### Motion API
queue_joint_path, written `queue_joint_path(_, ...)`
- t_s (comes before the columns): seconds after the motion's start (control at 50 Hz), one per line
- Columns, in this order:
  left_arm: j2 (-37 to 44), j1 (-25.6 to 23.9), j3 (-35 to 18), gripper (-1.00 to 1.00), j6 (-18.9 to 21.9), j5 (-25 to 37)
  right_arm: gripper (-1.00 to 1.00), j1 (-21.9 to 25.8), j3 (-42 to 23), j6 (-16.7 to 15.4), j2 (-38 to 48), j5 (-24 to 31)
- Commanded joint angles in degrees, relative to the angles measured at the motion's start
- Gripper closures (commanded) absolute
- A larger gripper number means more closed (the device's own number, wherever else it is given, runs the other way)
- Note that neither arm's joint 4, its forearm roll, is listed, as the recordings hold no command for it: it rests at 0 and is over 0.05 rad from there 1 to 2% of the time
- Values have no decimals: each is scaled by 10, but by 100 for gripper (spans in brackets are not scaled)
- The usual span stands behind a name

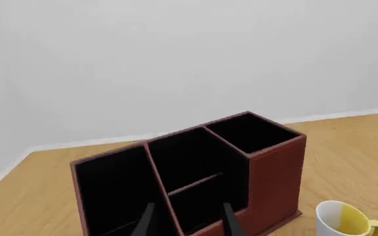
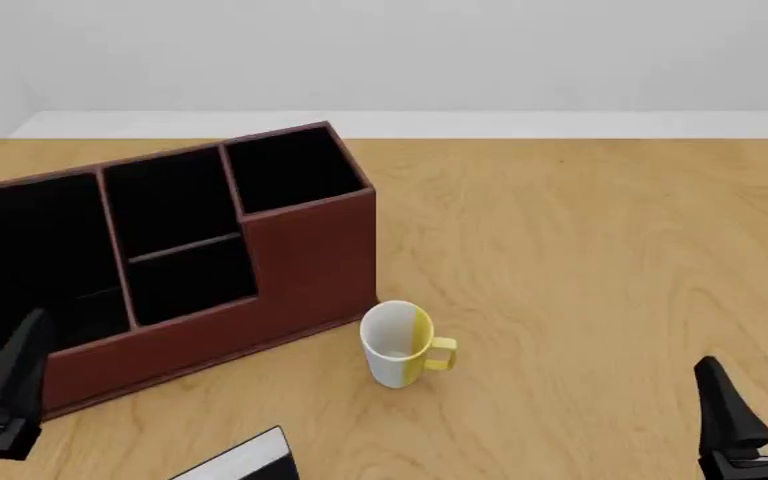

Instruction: Pick up the book and place it in the front compartment of the caddy.

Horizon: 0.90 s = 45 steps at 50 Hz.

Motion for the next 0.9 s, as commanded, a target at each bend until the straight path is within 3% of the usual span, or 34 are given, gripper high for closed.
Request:
queue_joint_path(0.02, 52, -38, -107, -100, 41, 58, -100, 0, 0, 0, 0, 0)
queue_joint_path(0.08, 87, -60, -142, -100, 32, 95, -100, 0, 0, 0, 0, 0)
queue_joint_path(0.12, 105, -92, -170, -100, -14, 123, -100, 0, 0, 0, 0, 0)
queue_joint_path(0.16, 115, -105, -192, -100, 23, 144, -100, 0, 0, 0, 0, 0)
queue_joint_path(0.24, 149, -141, -261, -100, 4, 195, -100, 0, 0, 0, 0, 1)
queue_joint_path(0.28, 166, -165, -282, -100, 24, 216, -100, 0, 0, 0, 0, 1)
queue_joint_path(0.3, 179, -188, -297, -100, 67, 232, -100, 0, 0, 0, 0, 1)
queue_joint_path(0.38, 230, -206, -385, -100, 26, 292, -100, 0, 0, 0, 0, 1)
queue_joint_path(0.44, 261, -233, -422, -100, 35, 331, -100, 0, 0, 0, 0, 1)
queue_joint_path(0.46, 273, -269, -431, -100, 38, 352, -100, 0, 0, 0, 0, 1)
queue_joint_path(0.48, 290, -250, -441, -100, 73, 361, -100, 0, 0, 0, 0, 1)
queue_joint_path(0.58, 335, -295, -485, -100, 54, 412, -100, 0, 0, 0, 0, 1)
queue_joint_path(0.62, 349, -297, -503, -100, 68, 426, -100, 0, 0, 0, 0, 1)
queue_joint_path(0.7, 372, -327, -540, -100, 14, 458, -100, 0, 0, 0, 0, 0)
queue_joint_path(0.76, 394, -341, -555, -100, 24, 485, -100, 0, 0, 0, 0, 1)
queue_joint_path(0.78, 404, -350, -561, -100, 10, 502, -100, 0, 0, 0, 0, 1)
queue_joint_path(0.82, 412, -349, -569, -100, 29, 516, -100, 0, 0, 0, 0, 1)
queue_joint_path(0.9, 441, -386, -589, -100, 3, 574, -100, 0, 0, 0, 0, 1)
